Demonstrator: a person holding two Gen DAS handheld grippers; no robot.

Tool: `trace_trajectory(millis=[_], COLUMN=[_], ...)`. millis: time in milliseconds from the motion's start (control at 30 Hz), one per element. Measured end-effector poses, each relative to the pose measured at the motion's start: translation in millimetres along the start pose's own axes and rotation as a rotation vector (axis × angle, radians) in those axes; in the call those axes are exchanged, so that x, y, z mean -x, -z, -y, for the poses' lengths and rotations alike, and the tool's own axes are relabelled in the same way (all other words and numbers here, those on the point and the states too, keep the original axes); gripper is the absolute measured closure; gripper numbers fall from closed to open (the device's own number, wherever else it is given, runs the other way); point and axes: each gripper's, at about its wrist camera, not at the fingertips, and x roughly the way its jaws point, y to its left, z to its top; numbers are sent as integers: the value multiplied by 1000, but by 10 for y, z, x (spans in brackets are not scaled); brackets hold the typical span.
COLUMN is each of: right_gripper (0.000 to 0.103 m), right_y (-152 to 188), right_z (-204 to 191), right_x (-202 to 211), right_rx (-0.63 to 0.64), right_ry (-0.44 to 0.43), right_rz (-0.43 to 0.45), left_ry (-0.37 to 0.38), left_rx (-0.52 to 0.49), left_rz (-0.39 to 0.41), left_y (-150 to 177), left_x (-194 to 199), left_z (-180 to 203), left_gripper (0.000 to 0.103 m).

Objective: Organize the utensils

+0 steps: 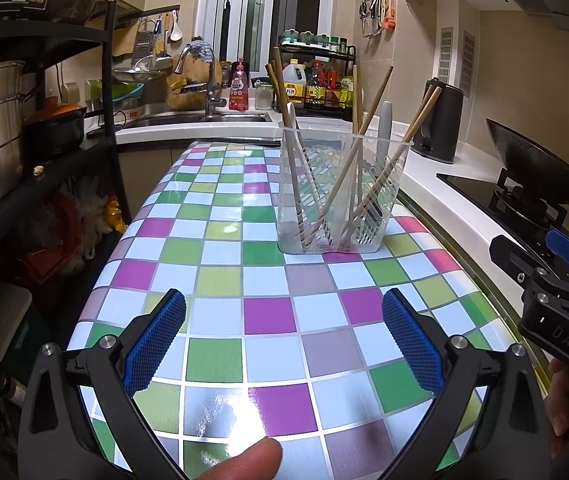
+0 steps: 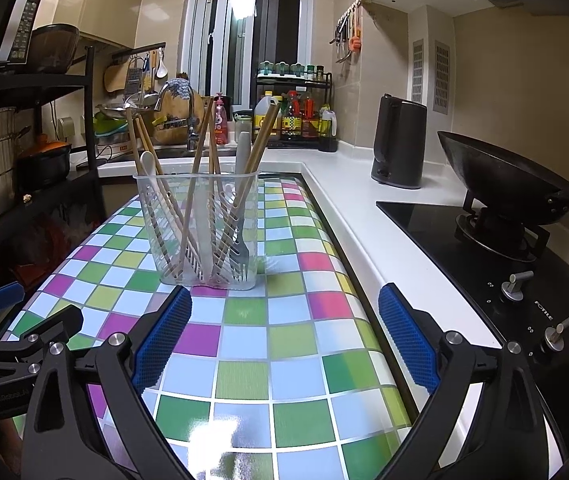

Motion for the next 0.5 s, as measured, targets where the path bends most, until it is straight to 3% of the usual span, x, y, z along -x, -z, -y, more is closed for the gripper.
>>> trace_trajectory(millis=[500], right_gripper=[9], right_y=[7], right_z=[-13], right_x=[3], right_rx=[4], right_ry=[-1], right_rz=[-2], left_ry=[2], left_rx=[6], left_rz=[7], left_y=[16], left_x=[25], left_z=[0], left_gripper=[7])
